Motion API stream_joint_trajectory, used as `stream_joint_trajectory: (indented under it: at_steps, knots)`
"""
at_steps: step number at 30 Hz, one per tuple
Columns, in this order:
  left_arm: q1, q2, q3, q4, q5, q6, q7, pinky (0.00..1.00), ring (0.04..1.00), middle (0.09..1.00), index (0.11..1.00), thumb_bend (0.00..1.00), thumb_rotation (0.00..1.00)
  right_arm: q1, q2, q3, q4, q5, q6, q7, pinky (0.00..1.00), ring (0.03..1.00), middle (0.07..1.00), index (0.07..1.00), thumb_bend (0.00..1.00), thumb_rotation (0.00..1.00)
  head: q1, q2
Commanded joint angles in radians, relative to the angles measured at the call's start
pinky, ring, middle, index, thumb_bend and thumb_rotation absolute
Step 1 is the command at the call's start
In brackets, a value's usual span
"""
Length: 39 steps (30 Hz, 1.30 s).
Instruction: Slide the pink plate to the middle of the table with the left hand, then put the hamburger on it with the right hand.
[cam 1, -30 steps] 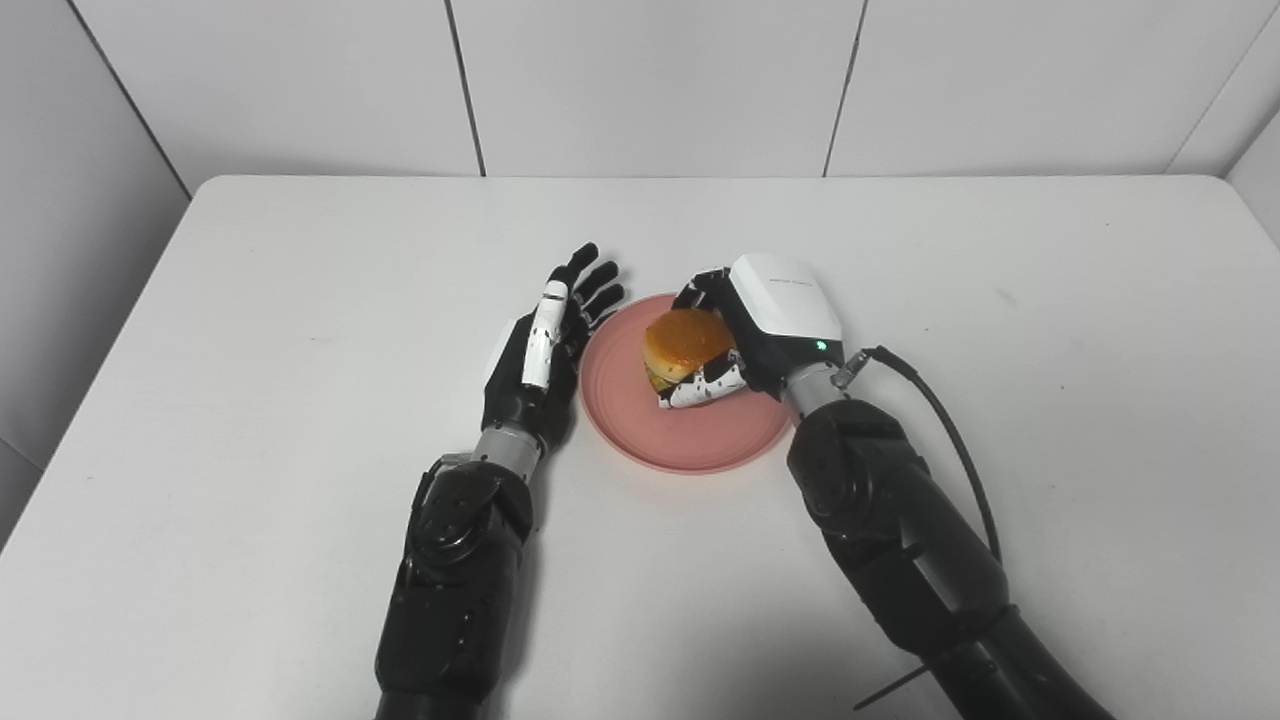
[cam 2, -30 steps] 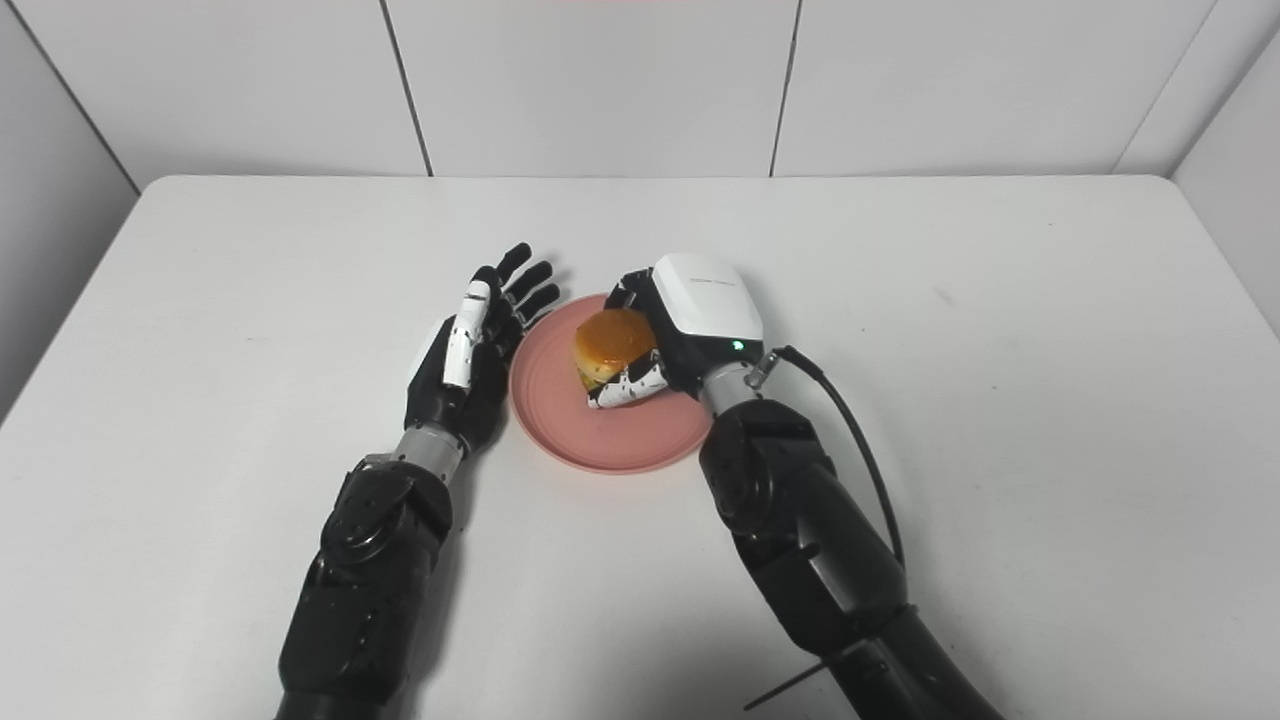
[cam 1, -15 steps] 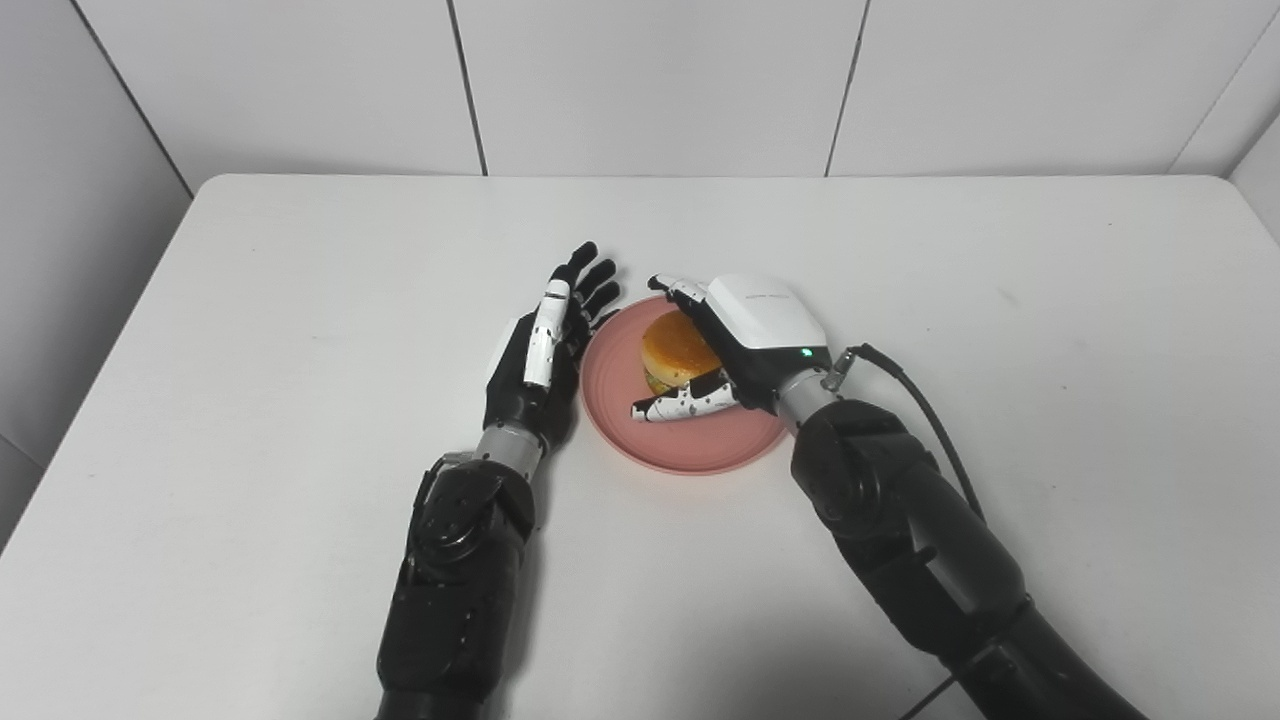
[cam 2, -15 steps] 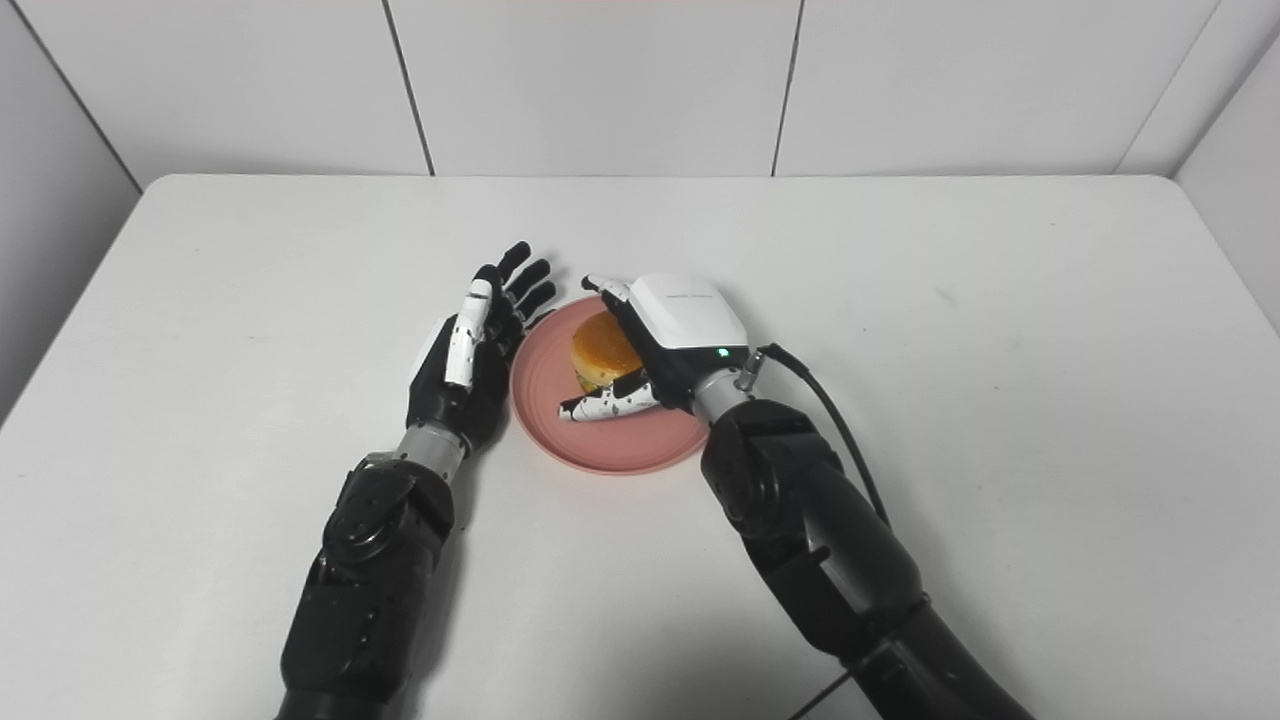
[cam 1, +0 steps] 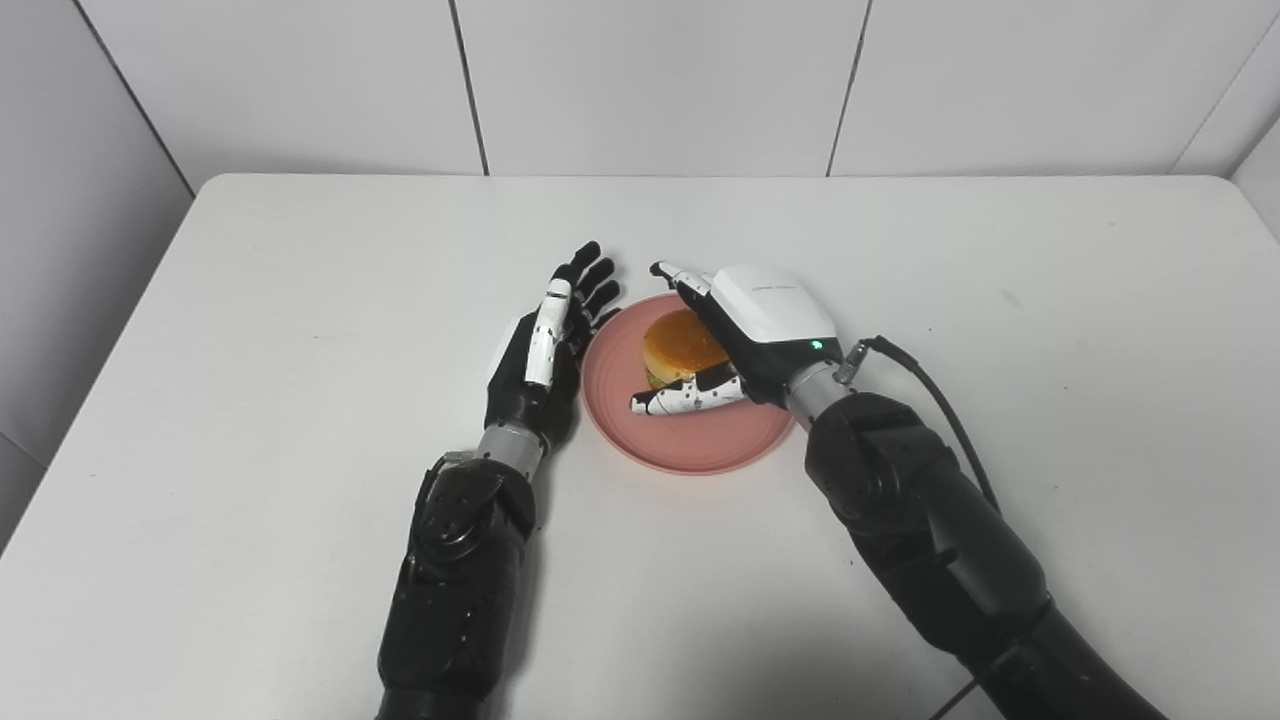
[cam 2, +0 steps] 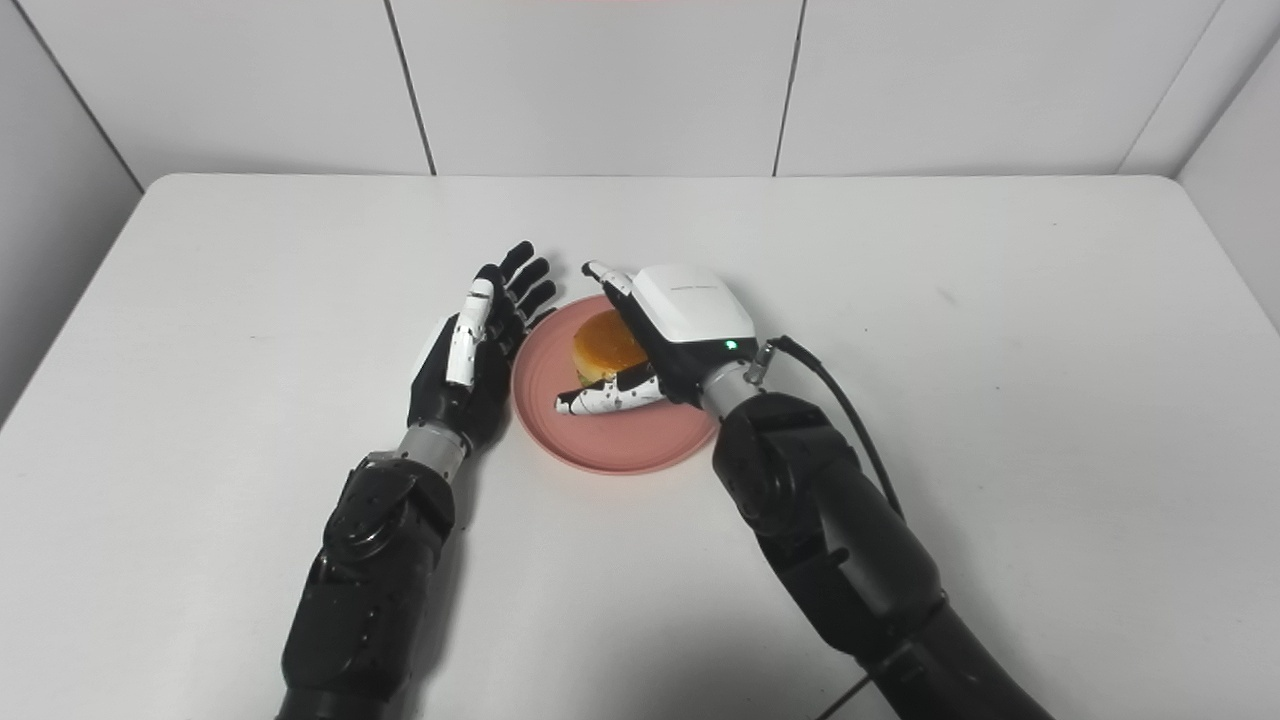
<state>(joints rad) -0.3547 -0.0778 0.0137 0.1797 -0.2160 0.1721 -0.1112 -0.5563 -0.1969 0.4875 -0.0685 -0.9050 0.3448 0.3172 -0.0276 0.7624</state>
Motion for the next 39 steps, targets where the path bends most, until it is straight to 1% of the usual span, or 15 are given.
stream_joint_trajectory:
  at_steps: [1, 6, 10, 12, 13, 15, 16, 19, 24, 26, 28, 30, 33, 35, 39]
  knots:
    - [0.029, -0.002, 0.003, 0.045, -0.008, 0.041, 0.002, 0.92, 0.944, 0.946, 0.911, 0.39, 1.00, -0.040, -0.008, -0.026, -0.058, -0.004, -0.033, -0.016, 0.69, 0.810, 0.880, 0.932, 0.94, 0.62, 0.000, -0.002]
    - [0.029, 0.003, 0.010, 0.048, 0.001, 0.029, 0.002, 0.90, 0.918, 0.919, 0.901, 0.40, 1.00, -0.037, -0.016, -0.074, -0.123, 0.014, -0.044, -0.035, 0.65, 0.787, 0.872, 0.928, 0.95, 0.59, -0.004, -0.010]
    - [0.029, 0.019, 0.008, 0.048, 0.015, 0.009, -0.001, 0.92, 0.918, 0.924, 0.919, 0.39, 1.00, -0.010, -0.014, -0.140, -0.158, 0.076, -0.071, -0.084, 0.70, 0.821, 0.883, 0.938, 0.94, 0.64, -0.007, -0.015]
    - [0.032, 0.027, 0.006, 0.045, 0.026, -0.010, 0.001, 0.92, 0.919, 0.925, 0.924, 0.40, 1.00, 0.014, -0.003, -0.180, -0.165, 0.120, -0.079, -0.113, 0.65, 0.815, 0.903, 0.949, 0.94, 0.70, -0.008, -0.017]
    - [0.033, 0.032, 0.005, 0.043, 0.033, -0.021, 0.002, 0.92, 0.927, 0.935, 0.934, 0.40, 1.00, 0.024, 0.002, -0.197, -0.164, 0.139, -0.086, -0.128, 0.69, 0.852, 0.923, 0.964, 0.94, 0.79, -0.009, -0.019]
    - [0.036, 0.041, 0.003, 0.034, 0.044, -0.038, 0.005, 0.94, 0.937, 0.947, 0.945, 0.40, 1.00, 0.053, 0.008, -0.227, -0.154, 0.177, -0.106, -0.160, 0.73, 0.881, 0.947, 0.984, 0.94, 0.86, -0.010, -0.020]
    - [0.038, 0.044, 0.005, 0.028, 0.046, -0.044, 0.005, 0.97, 0.968, 0.975, 0.974, 0.40, 1.00, 0.067, 0.013, -0.239, -0.147, 0.195, -0.117, -0.175, 0.77, 0.923, 0.981, 0.995, 0.90, 0.94, -0.010, -0.021]
    - [0.054, 0.055, 0.001, 0.003, 0.077, -0.101, 0.010, 1.00, 0.995, 0.997, 0.997, 0.39, 1.00, 0.134, 0.035, -0.295, -0.116, 0.294, -0.178, -0.243, 0.82, 0.956, 0.998, 1.000, 0.85, 0.99, -0.006, -0.021]
    - [0.110, 0.076, -0.023, -0.054, 0.170, -0.192, 0.032, 1.00, 1.000, 1.000, 1.000, 0.43, 1.00, 0.251, 0.077, -0.363, -0.061, 0.415, -0.318, -0.364, 0.89, 0.980, 1.000, 1.000, 0.72, 1.00, -0.009, -0.018]
    - [0.134, 0.083, -0.025, -0.072, 0.198, -0.203, 0.045, 1.00, 1.000, 1.000, 1.000, 0.42, 1.00, 0.285, 0.091, -0.374, -0.034, 0.440, -0.381, -0.410, 0.91, 0.984, 1.000, 1.000, 0.72, 1.00, -0.015, -0.017]
    - [0.159, 0.093, -0.028, -0.089, 0.221, -0.212, 0.049, 1.00, 1.000, 1.000, 1.000, 0.44, 1.00, 0.313, 0.102, -0.378, -0.007, 0.448, -0.445, -0.453, 0.94, 0.996, 1.000, 1.000, 0.68, 1.00, -0.020, -0.016]
    - [0.175, 0.103, -0.030, -0.099, 0.228, -0.219, 0.042, 1.00, 1.000, 1.000, 1.000, 0.47, 1.00, 0.331, 0.109, -0.378, 0.008, 0.449, -0.483, -0.479, 0.96, 1.000, 1.000, 1.000, 0.65, 1.00, -0.024, -0.016]
    - [0.220, 0.123, -0.043, -0.117, 0.257, -0.256, 0.038, 1.00, 1.000, 1.000, 1.000, 0.51, 1.00, 0.385, 0.119, -0.377, -0.003, 0.463, -0.481, -0.481, 0.99, 1.000, 1.000, 1.000, 0.58, 1.00, -0.024, -0.015]
    - [0.245, 0.128, -0.051, -0.138, 0.273, -0.260, 0.042, 1.00, 1.000, 1.000, 1.000, 0.51, 1.00, 0.406, 0.123, -0.375, -0.004, 0.462, -0.480, -0.484, 0.99, 1.000, 1.000, 1.000, 0.55, 1.00, -0.026, -0.013]
    - [0.292, 0.133, -0.069, -0.136, 0.285, -0.303, 0.034, 1.00, 1.000, 1.000, 1.000, 0.48, 1.00, 0.438, 0.132, -0.378, 0.025, 0.521, -0.510, -0.472, 0.96, 0.996, 1.000, 1.000, 0.52, 1.00, -0.027, -0.013]
